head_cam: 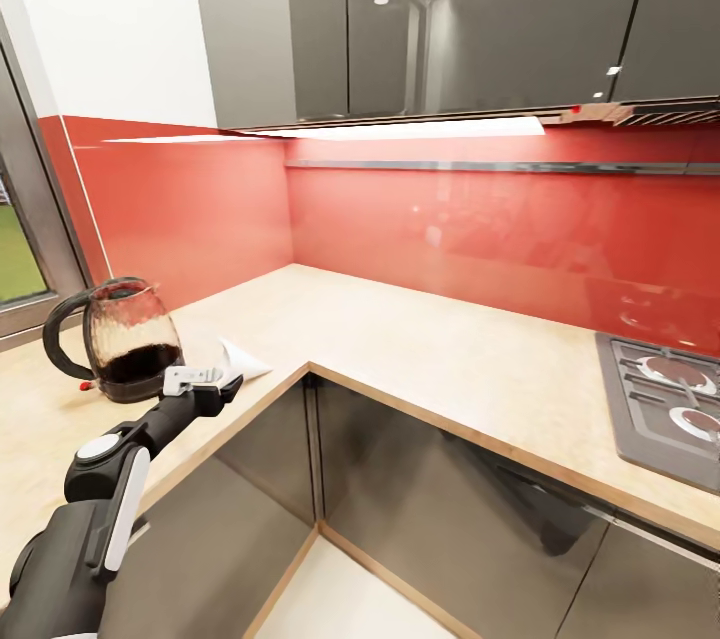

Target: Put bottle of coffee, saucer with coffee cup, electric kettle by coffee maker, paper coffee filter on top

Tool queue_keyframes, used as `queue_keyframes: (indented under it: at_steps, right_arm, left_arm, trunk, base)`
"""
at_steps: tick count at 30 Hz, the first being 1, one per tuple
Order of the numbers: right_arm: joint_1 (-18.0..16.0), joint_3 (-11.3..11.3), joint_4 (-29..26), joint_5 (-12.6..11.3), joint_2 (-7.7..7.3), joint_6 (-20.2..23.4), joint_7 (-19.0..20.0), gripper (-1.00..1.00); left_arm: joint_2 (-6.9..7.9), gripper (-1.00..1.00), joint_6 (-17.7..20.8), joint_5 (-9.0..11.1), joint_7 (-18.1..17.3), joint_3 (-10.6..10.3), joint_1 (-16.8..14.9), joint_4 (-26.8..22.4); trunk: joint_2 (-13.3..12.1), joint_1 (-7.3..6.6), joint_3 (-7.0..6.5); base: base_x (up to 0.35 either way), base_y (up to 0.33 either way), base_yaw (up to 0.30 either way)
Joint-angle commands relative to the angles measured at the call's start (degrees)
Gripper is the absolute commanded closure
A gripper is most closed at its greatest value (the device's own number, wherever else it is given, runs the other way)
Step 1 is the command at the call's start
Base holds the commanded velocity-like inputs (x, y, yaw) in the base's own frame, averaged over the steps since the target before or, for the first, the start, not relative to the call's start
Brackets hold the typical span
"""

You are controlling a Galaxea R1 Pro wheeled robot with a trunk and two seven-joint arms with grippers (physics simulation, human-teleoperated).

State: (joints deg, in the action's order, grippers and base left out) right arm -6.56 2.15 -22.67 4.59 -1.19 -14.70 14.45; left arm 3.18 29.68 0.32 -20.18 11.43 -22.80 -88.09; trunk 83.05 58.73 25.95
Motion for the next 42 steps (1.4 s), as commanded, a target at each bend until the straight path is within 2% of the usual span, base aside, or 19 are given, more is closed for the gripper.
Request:
queue_keyframes:
  at_steps: [1,42]
  right_arm:
    - [-0.03,0.14,0.03,0.49,-0.04,-0.24,-0.12,-1.00]
    - [-0.03,0.14,0.02,0.48,-0.04,-0.24,-0.12,-1.00]
  left_arm:
    - [-0.02,-1.00,0.38,0.03,-0.30,0.08,-0.05,-0.06]
    - [-0.02,-1.00,0.38,0.05,-0.30,0.17,-0.05,0.02]
  trunk:
    - [0.03,0.00,0.06]
    - [0.03,0.00,0.06]
  base:
    - [0.000,-0.046,0.000]
    - [0.028,-0.002,0.000]
